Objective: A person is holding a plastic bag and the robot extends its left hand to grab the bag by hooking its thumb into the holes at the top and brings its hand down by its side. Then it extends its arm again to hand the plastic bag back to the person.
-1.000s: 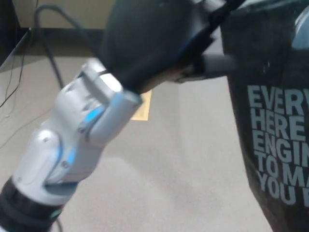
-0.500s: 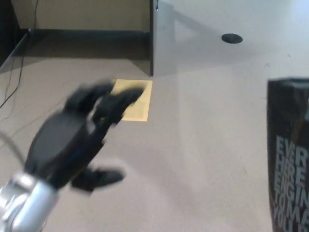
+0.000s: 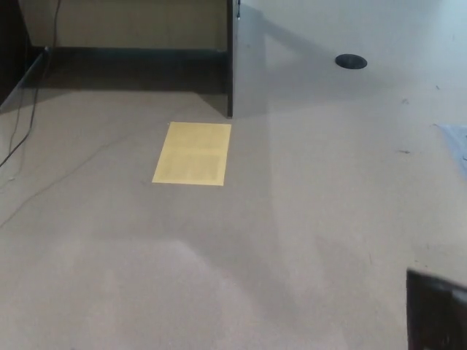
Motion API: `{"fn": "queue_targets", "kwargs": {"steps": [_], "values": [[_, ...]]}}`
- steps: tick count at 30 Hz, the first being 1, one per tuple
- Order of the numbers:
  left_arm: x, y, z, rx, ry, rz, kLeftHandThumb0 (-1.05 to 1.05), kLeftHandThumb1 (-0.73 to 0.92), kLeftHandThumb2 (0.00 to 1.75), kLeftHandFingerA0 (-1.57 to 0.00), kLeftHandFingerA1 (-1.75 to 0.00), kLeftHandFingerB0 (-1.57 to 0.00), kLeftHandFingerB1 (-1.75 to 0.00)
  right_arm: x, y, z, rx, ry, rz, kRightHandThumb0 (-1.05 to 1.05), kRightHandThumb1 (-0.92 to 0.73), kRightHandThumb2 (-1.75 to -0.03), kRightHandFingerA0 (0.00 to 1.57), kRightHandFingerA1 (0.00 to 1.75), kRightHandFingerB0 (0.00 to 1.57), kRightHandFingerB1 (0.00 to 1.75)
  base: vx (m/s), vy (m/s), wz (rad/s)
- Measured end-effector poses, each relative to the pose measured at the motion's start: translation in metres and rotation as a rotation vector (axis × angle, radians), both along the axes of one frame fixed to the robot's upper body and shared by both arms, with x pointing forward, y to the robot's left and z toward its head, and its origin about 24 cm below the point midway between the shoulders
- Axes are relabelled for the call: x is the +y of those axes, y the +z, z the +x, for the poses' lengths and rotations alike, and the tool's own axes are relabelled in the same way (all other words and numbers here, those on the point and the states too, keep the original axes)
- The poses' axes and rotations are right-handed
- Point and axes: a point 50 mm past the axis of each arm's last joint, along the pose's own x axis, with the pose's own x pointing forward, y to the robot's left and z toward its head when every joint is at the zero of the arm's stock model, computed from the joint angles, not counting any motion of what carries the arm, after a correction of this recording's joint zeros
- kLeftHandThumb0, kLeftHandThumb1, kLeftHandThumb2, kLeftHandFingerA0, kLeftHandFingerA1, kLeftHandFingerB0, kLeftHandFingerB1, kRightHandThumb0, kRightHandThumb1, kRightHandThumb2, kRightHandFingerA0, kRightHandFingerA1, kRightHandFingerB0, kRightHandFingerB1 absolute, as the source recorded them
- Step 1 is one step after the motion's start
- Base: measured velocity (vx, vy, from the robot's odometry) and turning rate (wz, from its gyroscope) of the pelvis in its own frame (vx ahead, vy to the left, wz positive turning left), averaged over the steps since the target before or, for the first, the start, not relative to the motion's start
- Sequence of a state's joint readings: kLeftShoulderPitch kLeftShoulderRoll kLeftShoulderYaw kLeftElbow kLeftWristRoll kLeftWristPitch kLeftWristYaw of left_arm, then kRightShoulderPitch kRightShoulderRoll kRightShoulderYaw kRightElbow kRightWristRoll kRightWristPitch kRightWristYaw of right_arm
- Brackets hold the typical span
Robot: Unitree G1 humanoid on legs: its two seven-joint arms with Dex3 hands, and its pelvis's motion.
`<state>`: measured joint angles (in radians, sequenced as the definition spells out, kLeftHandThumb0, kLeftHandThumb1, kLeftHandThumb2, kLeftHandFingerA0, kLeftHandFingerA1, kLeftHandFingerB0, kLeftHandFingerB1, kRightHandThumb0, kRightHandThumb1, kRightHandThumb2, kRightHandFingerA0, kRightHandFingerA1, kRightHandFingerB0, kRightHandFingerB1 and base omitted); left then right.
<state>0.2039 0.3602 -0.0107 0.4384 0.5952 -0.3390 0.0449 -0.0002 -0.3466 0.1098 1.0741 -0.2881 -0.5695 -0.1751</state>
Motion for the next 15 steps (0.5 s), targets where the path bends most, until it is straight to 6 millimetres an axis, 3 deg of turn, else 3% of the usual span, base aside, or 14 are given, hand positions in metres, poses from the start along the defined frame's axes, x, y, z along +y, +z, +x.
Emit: {"fn": "queue_targets", "kwargs": {"steps": [4, 5, 10, 15], "values": [[0.016, -0.023, -0.025, 0.083, 0.089, -0.004, -0.23, 0.32, 0.88, -0.12, -0.53, -0.12, -0.51, 0.000, -0.003, -0.005, 0.013, -0.008, 0.002, -0.24, -0.67, -0.60, 0.56, 0.43, 0.41, 0.37, 0.00, 0.000, 0.00], [0.019, -0.027, -0.031, 0.095, 0.110, -0.005, -0.38, 0.47, 0.54, -0.28, -0.33, -0.29, -0.30, 0.000, -0.004, -0.007, 0.019, -0.011, 0.004, -0.25, -0.67, -0.60, 0.56, 0.43, 0.41, 0.37, 0.00, 0.000, 0.00], [0.032, -0.042, -0.053, 0.125, 0.196, -0.019, -0.38, 0.47, 0.55, -0.28, -0.34, -0.27, -0.30, 0.001, -0.008, -0.013, 0.038, -0.025, 0.012, -0.24, -0.67, -0.60, 0.58, 0.42, 0.42, 0.37, 0.00, 0.000, 0.00], [0.035, -0.042, -0.051, 0.063, 0.224, -0.047, -0.40, 0.47, 0.55, -0.29, -0.33, -0.29, -0.30, 0.000, -0.005, -0.007, 0.014, -0.042, 0.019, -0.24, -0.66, -0.59, 0.59, 0.44, 0.43, 0.37, 0.00, 0.000, 0.00]]}}
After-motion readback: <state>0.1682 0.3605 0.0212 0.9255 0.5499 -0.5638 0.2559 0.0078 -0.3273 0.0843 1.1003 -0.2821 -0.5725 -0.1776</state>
